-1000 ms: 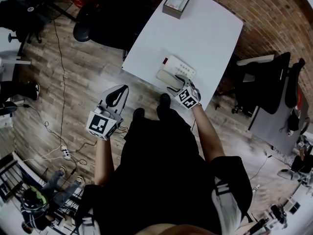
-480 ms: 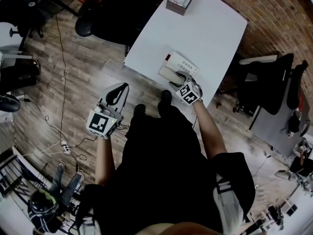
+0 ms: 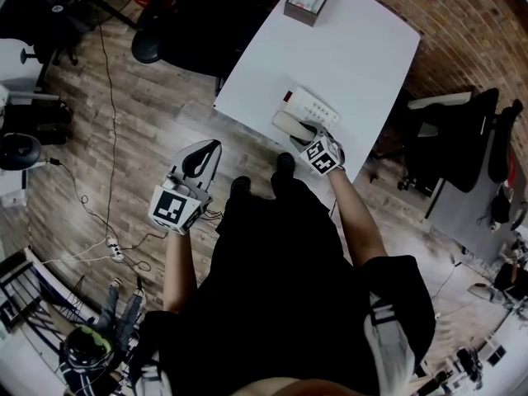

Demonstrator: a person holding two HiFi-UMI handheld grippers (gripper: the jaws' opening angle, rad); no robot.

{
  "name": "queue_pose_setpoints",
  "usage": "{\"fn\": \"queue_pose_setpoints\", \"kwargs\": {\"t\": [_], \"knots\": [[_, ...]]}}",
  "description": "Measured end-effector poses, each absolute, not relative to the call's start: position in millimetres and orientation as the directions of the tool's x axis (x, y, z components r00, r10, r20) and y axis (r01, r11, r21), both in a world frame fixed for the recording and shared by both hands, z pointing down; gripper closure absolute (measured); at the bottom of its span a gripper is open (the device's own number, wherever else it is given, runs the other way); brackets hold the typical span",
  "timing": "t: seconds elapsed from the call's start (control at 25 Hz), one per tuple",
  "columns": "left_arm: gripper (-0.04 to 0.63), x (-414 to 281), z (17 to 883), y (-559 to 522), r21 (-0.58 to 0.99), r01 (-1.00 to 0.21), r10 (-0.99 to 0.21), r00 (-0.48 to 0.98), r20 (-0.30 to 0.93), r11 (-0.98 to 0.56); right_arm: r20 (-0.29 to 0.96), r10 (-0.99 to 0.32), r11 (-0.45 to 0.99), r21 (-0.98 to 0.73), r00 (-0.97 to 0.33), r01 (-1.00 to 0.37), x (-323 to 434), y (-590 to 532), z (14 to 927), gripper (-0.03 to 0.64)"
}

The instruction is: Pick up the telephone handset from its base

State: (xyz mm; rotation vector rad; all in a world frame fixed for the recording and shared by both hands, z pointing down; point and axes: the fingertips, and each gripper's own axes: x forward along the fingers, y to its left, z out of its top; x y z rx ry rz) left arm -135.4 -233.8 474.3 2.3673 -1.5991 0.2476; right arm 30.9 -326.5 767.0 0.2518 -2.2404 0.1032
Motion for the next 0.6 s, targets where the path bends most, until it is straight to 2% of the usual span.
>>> {"fn": "queue_pose_setpoints", "kwargs": {"t": [0.6], "knots": [[0.575, -134.1, 471.7, -222.6, 0.122, -0.929, -0.885, 0.371, 0.282, -0.35, 0.778, -0.156, 0.97, 0.004, -0.609, -0.244, 35.9, -326.3, 767.9, 0.407]]}}
